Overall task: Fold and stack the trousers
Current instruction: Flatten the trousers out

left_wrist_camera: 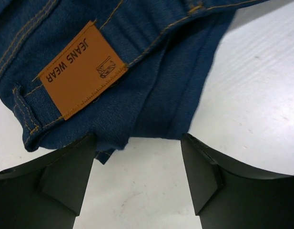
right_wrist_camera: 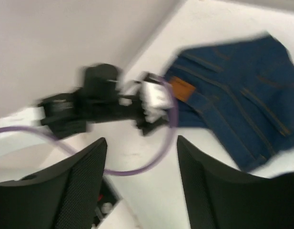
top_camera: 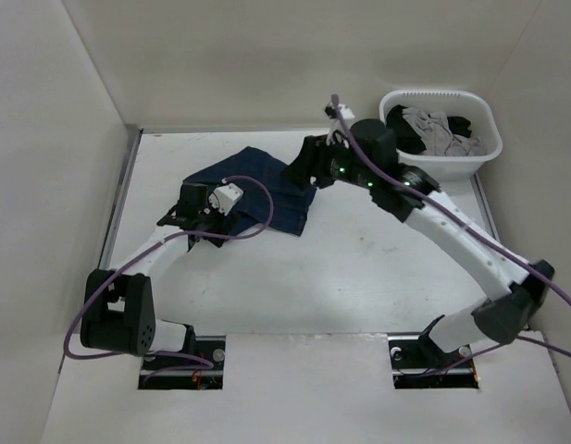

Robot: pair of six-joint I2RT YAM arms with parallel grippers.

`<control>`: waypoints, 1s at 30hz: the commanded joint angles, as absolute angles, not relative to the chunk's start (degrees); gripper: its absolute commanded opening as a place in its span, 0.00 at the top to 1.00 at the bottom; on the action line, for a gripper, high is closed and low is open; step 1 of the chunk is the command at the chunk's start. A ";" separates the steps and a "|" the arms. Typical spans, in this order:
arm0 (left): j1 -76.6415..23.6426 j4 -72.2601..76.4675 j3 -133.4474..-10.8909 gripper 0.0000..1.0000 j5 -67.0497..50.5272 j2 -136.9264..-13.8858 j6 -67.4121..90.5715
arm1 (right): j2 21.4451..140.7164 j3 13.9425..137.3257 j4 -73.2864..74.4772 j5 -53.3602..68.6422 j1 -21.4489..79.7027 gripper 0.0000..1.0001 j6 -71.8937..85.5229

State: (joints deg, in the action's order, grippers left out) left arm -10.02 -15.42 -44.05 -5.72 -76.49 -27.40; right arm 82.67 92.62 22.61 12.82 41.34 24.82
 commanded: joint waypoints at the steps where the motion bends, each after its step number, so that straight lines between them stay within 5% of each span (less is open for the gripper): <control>1: -9.27 -6.95 -43.86 0.28 -1.67 -77.61 -23.92 | 92.10 82.28 22.43 7.13 38.11 0.30 31.80; 4: -9.53 -6.16 -43.16 0.27 -1.67 -78.39 -22.76 | 97.01 81.03 16.28 4.84 35.12 0.15 37.42; 5: -9.71 -5.80 -42.81 0.27 -1.32 -78.75 -22.94 | 99.90 81.64 14.61 4.31 34.07 0.03 39.62; 12: -10.94 -5.36 -41.14 0.28 1.14 -80.25 -22.24 | 111.08 87.80 16.60 -4.56 31.95 0.00 44.64; 17: -12.26 -5.19 -40.17 0.28 1.32 -79.45 -21.80 | 116.53 89.21 16.70 1.04 32.38 0.00 47.89; 30: -17.61 -6.85 -39.38 0.29 -1.05 -79.01 -20.04 | 115.14 82.27 16.34 -1.05 33.97 0.01 52.39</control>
